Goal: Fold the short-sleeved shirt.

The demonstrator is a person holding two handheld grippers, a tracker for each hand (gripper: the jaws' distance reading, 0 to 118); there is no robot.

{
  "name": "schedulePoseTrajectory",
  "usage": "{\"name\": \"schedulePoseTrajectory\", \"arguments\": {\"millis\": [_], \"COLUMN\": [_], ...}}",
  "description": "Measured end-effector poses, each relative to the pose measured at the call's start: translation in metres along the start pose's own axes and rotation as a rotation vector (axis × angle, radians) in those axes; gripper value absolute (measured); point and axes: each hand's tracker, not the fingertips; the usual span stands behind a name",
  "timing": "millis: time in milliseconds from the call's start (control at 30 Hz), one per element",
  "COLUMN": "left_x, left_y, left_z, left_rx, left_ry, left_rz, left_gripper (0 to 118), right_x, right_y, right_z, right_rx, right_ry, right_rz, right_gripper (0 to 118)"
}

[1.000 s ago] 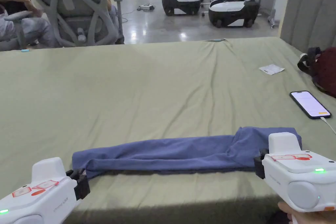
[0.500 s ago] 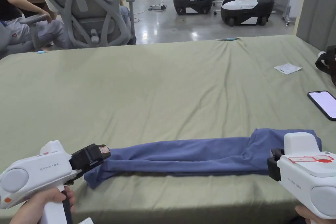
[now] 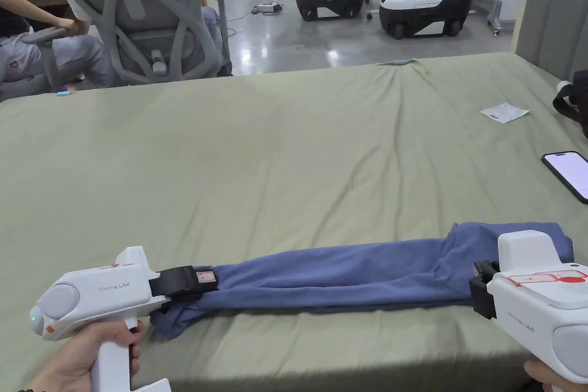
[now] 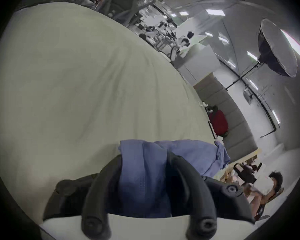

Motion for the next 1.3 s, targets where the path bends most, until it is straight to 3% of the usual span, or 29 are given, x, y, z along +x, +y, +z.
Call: {"name": "schedulePoseTrajectory", "arguments": {"millis": [300, 533, 733, 933, 1033, 1300], "left_x": [0.0, -0.038, -0.007, 0.095, 0.126, 0.12], "left_y": [0.021, 0.051, 0.051, 0.033, 0.023, 0.008], "left_z": [0.039, 0.106, 0.113, 0.061, 0.014, -0.085], "left_rx": [0.042, 0.122, 0.092, 0.032, 0.0, -0.129], "left_ry": [-0.025, 0.206, 0.133, -0.107, -0.171, -0.023], "left_rz": [-0.013, 0.027, 0.064, -0.053, -0.023, 0.033], "left_gripper": [24, 24, 24, 24, 24, 24], "right_x": [0.001, 0.001, -0.004, -0.006, -0.003, 0.025], "right_y": [0.002, 0.0, 0.001, 0.001, -0.002, -0.009], "right_z": [0.0, -0.001, -0.003, -0.004, -0.002, 0.013], "right_rx": [-0.007, -0.009, -0.002, 0.0, 0.001, 0.01], "right_ry": [-0.017, -0.017, 0.003, 0.009, 0.008, -0.056], "right_rz": [0.0, -0.003, -0.003, -0.004, -0.008, -0.057], "right_gripper": [0, 0, 0, 0, 0, 0]}}
